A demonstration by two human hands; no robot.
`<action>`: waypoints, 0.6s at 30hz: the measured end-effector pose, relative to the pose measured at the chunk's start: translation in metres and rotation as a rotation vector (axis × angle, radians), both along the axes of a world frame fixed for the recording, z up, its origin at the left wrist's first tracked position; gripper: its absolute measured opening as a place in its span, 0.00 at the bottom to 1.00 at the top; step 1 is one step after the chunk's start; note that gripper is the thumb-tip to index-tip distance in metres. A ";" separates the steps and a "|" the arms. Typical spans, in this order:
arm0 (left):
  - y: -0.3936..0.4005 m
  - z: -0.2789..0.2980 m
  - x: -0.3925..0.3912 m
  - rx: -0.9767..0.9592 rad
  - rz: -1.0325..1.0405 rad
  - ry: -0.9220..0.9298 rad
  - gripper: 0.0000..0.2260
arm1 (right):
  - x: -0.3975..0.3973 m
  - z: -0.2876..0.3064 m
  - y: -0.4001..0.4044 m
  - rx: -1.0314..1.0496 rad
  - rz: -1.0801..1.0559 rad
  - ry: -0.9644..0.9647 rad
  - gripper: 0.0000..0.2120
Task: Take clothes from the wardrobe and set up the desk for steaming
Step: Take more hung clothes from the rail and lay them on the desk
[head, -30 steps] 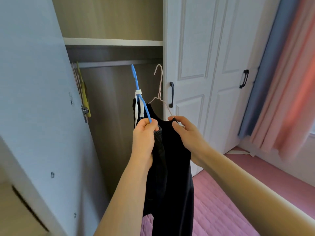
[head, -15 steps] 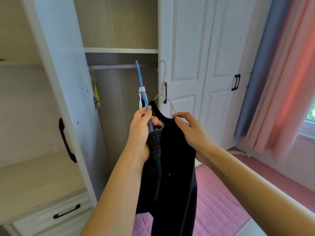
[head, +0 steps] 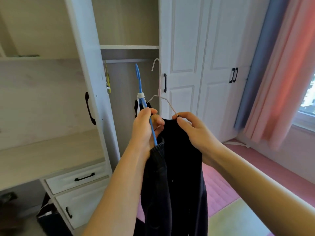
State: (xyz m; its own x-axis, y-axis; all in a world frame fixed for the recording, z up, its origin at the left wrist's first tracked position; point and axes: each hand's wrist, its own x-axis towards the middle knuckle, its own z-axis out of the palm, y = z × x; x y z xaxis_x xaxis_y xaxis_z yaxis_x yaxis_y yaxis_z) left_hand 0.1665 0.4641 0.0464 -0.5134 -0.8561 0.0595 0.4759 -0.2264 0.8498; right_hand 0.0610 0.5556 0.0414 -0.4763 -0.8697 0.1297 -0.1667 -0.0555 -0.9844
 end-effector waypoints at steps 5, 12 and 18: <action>0.019 0.000 0.024 -0.196 0.086 -0.147 0.12 | 0.018 0.001 0.034 -0.033 0.040 -0.041 0.08; 0.044 -0.009 0.065 -0.522 0.149 -0.303 0.10 | 0.055 -0.004 0.070 -0.052 0.090 -0.025 0.08; 0.068 -0.021 0.114 -0.312 0.074 -0.228 0.12 | 0.105 -0.015 0.094 -0.063 0.107 0.009 0.09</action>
